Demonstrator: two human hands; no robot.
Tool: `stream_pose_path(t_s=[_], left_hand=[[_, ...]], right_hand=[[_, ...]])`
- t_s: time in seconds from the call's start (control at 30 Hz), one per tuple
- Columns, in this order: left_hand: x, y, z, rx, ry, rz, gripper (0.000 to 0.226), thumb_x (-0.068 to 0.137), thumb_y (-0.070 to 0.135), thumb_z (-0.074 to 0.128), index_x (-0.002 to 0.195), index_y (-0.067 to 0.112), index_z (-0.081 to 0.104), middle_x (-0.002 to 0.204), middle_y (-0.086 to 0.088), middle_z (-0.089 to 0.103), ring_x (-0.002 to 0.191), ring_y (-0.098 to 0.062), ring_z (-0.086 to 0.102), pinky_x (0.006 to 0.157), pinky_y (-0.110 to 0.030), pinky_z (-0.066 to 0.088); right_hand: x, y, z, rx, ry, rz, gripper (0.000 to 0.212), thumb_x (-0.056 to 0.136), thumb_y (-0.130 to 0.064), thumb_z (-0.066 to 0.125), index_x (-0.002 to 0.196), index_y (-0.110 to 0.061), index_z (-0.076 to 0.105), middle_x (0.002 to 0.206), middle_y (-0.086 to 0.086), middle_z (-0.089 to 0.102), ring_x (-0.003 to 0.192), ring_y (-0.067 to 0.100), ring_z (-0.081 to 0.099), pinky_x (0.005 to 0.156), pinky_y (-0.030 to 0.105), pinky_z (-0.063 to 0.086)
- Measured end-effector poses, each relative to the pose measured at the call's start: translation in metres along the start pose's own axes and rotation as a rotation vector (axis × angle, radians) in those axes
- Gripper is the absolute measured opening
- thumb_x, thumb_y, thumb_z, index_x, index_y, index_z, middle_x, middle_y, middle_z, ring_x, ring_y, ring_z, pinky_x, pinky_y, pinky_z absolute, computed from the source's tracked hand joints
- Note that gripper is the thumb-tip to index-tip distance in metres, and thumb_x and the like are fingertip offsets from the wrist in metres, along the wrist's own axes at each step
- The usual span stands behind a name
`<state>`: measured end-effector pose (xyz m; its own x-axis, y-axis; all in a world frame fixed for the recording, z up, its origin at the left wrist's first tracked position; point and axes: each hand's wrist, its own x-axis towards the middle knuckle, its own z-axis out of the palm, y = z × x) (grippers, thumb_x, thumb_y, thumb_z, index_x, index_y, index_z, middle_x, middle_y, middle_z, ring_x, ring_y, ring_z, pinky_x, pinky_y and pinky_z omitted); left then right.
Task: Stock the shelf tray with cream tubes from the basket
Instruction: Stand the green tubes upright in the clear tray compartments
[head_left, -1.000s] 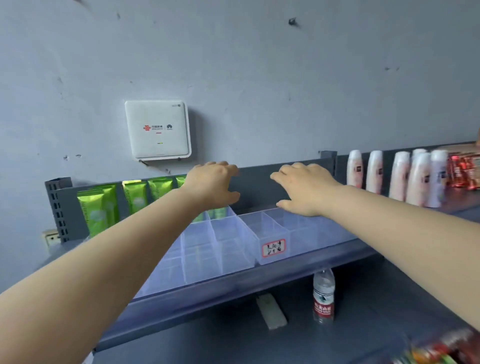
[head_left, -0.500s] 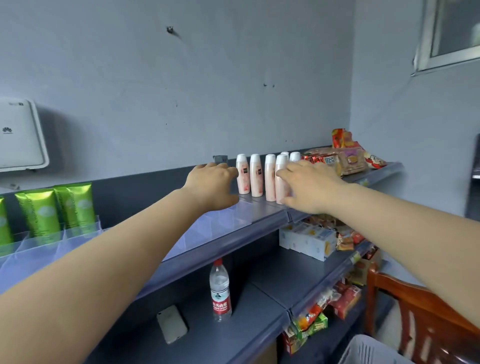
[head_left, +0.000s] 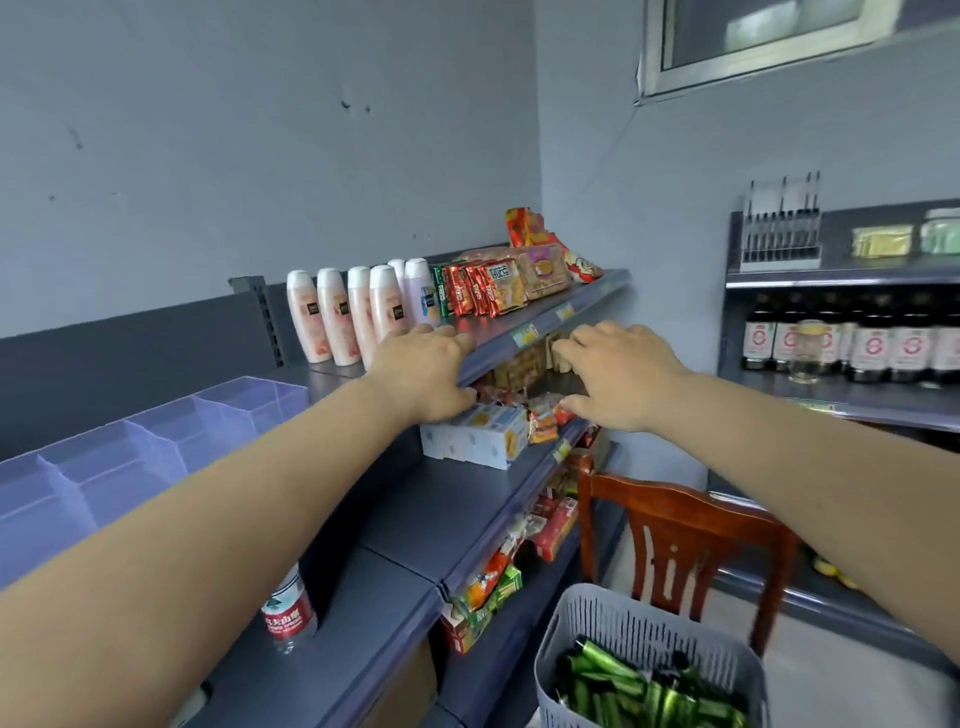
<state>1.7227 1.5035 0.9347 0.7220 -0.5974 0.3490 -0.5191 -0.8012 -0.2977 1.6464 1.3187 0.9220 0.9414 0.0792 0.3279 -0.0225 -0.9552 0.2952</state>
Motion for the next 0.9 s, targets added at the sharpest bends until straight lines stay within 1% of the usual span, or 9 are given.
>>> stream_pose_path(t_s=[0.13,0.23,0.4,0.5,0.57,0.73,0.9], left_hand=[[0.03,0.028,0.039,-0.045,-0.025,0.101,0.053,0.086,0.042,0.053,0.131,0.016,0.044,0.128,-0.004,0.051,0.119,-0.027,0.046,0.094,-0.037,0.038],[0.053,0.049,0.075,-0.043,-0.061,0.19,0.05,0.088,0.041,0.05,0.131,0.017,0.045,0.129,-0.004,0.051,0.119,-0.027,0.046,0.095,-0.036,0.036],[0.083,0.081,0.144,-0.095,-0.161,0.317,0.055,0.087,0.039,0.052,0.135,0.016,0.041,0.136,-0.005,0.046,0.127,-0.027,0.041,0.103,-0.038,0.031],[0.095,0.098,0.187,-0.131,-0.222,0.385,0.052,0.087,0.038,0.051,0.134,0.016,0.042,0.132,-0.005,0.048,0.123,-0.027,0.044,0.099,-0.038,0.034],[0.101,0.11,0.218,-0.148,-0.256,0.437,0.051,0.086,0.038,0.052,0.132,0.017,0.044,0.129,-0.003,0.051,0.121,-0.026,0.046,0.098,-0.037,0.035],[0.108,0.139,0.3,-0.209,-0.426,0.519,0.051,0.085,0.038,0.053,0.131,0.017,0.044,0.13,-0.003,0.05,0.122,-0.026,0.046,0.098,-0.038,0.035],[0.105,0.171,0.376,-0.274,-0.568,0.592,0.048,0.085,0.038,0.054,0.127,0.018,0.046,0.122,-0.003,0.054,0.112,-0.026,0.051,0.089,-0.038,0.04]], right_hand=[[-0.003,0.019,0.038,-0.01,-0.079,0.063,0.057,0.092,-0.048,0.045,0.138,-0.016,0.033,0.138,0.006,0.041,0.129,0.027,0.037,0.103,0.042,0.031],[-0.002,0.032,0.071,-0.011,-0.131,0.097,0.057,0.093,-0.047,0.044,0.139,-0.016,0.032,0.138,0.006,0.041,0.129,0.027,0.037,0.103,0.042,0.031],[0.007,0.043,0.139,0.025,-0.265,0.156,0.061,0.092,-0.047,0.045,0.143,-0.017,0.029,0.142,0.005,0.038,0.131,0.026,0.035,0.107,0.042,0.028],[0.009,0.045,0.182,0.064,-0.333,0.173,0.063,0.092,-0.048,0.046,0.144,-0.017,0.027,0.143,0.005,0.038,0.132,0.025,0.035,0.108,0.043,0.029],[0.007,0.045,0.212,0.097,-0.379,0.19,0.064,0.091,-0.047,0.047,0.145,-0.018,0.025,0.145,0.005,0.036,0.134,0.025,0.033,0.11,0.043,0.027],[-0.002,0.038,0.287,0.16,-0.523,0.249,0.066,0.091,-0.046,0.047,0.146,-0.019,0.022,0.147,0.004,0.032,0.135,0.025,0.031,0.111,0.043,0.025],[-0.022,0.032,0.358,0.277,-0.638,0.36,0.064,0.09,-0.044,0.05,0.144,-0.019,0.026,0.147,0.005,0.033,0.135,0.027,0.032,0.11,0.043,0.028]])
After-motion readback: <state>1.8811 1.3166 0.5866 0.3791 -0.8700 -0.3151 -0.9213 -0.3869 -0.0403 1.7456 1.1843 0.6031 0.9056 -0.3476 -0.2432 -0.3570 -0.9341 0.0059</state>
